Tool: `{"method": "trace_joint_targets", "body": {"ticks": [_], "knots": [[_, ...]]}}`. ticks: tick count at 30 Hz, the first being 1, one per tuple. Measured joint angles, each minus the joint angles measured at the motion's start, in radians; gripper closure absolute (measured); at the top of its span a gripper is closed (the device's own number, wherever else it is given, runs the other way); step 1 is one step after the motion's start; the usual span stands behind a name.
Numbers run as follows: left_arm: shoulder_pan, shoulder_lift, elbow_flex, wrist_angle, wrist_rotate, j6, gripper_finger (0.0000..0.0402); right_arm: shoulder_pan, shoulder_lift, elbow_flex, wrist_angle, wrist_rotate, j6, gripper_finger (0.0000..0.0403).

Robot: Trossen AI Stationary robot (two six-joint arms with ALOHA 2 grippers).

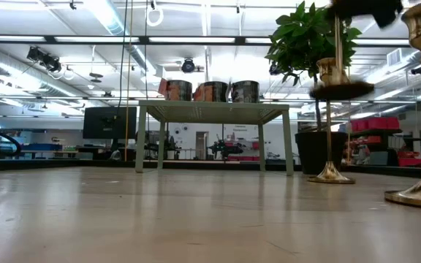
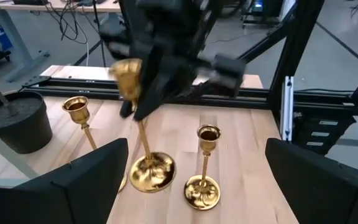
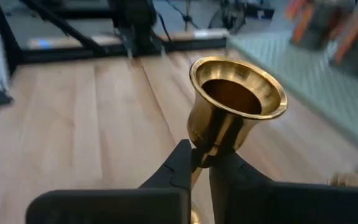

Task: Pick & Place candle stick holders
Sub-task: Put the center gold candle holder on the shelf

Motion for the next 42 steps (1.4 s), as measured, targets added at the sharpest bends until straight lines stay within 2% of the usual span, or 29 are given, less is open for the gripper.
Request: {"method": "trace_joint_targets", "body": {"ticks": [4,8,15,19,23,27,30,33,36,42], "knots": [[0.017,0.003,0.000,0.020,-0.029,-0.003,0.0012,-0.003,-0.005,0.102,0.006,0.000,-0.115,0.0386],[0.047,0.007,0.000,0.032,-0.011,-0.035,0.0012,-0.003,-0.005,0.198,0.047,-0.001,-0.234,0.0386],[0.099,0.006,0.000,0.129,0.104,-0.009,0.0012,-0.004,0.008,0.242,0.211,-0.055,-0.434,0.0386],[0.125,0.008,0.000,0.174,0.139,0.006,0.0012,-0.007,0.009,0.243,0.231,-0.060,-0.461,0.0386],[0.155,0.043,0.000,0.266,0.230,0.011,0.0014,-0.029,0.009,0.243,0.238,-0.070,-0.467,0.0386],[0.179,0.091,0.000,0.349,0.298,0.003,0.0034,-0.045,0.012,0.243,0.249,-0.096,-0.476,0.0386],[0.188,0.097,-0.001,0.341,0.298,0.008,0.0068,-0.047,0.014,0.243,0.247,-0.106,-0.479,0.0386],[0.192,0.095,0.000,0.349,0.297,0.008,0.0122,-0.047,0.014,0.243,0.241,-0.106,-0.479,0.0386],[0.191,0.095,0.000,0.346,0.299,0.012,0.0191,-0.047,0.014,0.243,0.240,-0.106,-0.480,0.0386],[0.191,0.095,0.000,0.344,0.328,0.026,0.0354,-0.047,0.014,0.243,0.238,-0.109,-0.489,0.0386]]}}
